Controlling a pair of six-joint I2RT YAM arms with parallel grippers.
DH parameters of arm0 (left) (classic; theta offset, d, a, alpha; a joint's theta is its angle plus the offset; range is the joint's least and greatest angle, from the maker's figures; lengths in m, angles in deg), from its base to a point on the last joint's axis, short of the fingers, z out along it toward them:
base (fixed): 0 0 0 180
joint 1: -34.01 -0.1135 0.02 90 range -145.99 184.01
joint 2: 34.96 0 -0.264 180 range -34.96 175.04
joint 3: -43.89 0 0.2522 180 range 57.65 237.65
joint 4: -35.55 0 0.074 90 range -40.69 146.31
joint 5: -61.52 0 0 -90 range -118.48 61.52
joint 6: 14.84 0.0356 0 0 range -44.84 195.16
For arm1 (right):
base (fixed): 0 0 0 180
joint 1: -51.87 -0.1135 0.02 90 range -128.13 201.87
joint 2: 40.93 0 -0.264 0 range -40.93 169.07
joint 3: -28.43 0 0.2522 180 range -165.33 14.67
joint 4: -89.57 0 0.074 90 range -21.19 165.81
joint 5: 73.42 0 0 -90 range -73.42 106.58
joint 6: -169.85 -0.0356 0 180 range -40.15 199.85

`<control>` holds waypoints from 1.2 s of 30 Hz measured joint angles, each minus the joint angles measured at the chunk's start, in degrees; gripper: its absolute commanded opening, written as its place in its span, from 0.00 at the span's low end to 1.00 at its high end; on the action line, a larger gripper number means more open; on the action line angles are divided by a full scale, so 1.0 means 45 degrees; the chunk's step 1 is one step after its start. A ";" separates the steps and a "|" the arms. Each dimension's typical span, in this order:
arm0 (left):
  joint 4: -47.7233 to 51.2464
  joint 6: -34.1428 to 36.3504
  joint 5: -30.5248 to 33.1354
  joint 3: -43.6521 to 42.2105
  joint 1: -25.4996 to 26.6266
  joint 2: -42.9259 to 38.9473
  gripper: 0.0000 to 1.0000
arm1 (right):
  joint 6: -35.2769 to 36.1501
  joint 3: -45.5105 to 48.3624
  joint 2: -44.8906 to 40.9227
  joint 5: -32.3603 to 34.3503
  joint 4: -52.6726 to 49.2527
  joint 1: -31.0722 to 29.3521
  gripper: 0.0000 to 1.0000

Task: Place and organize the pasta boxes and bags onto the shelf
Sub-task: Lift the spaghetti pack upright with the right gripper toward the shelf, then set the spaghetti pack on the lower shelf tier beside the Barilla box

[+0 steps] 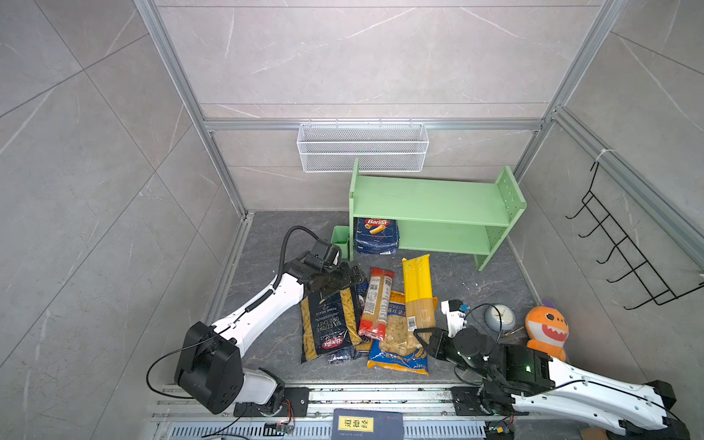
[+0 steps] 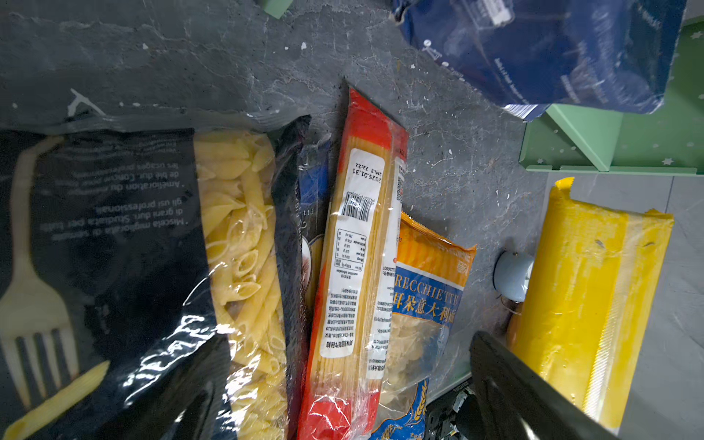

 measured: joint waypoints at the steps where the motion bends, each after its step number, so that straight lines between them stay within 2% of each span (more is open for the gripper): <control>1: -0.0005 0.0019 -0.0029 0.0087 -0.0034 0.0044 1.00 | 0.0112 -0.0151 0.0209 -0.0151 0.0029 0.0330 0.19; 4: -0.0083 0.0097 -0.0175 0.0335 -0.0151 0.0160 1.00 | 0.0398 -0.0238 0.0544 -0.0967 0.0228 0.1676 0.19; 9: -0.0238 0.0253 -0.0296 0.0495 -0.0335 0.0253 1.00 | 0.0894 -0.0340 0.0777 -0.2982 0.0170 0.4736 0.19; 12: -0.0243 0.0287 -0.0335 0.0495 -0.0471 0.0325 1.00 | 0.1423 -0.1030 0.1530 -0.3997 -0.0146 0.5916 0.18; 16: -0.0253 0.0296 -0.0340 0.0588 -0.0631 0.0544 1.00 | 0.2123 -0.1967 0.2701 -0.5455 0.0019 0.6766 0.17; 21: -0.0340 0.0296 -0.0345 0.0884 -0.0772 0.0826 1.00 | 0.2589 -0.2186 0.3657 -0.7174 0.0928 0.8034 0.17; 29: -0.0500 0.0296 -0.0335 0.0952 -0.1049 0.0826 1.00 | 0.2987 -0.2463 0.4745 -0.9219 0.1744 1.0151 0.17; 36: -0.0491 0.0301 -0.0282 0.1069 -0.1326 0.0826 1.00 | 0.3070 -0.2642 0.6188 -1.0749 0.3274 1.1346 0.17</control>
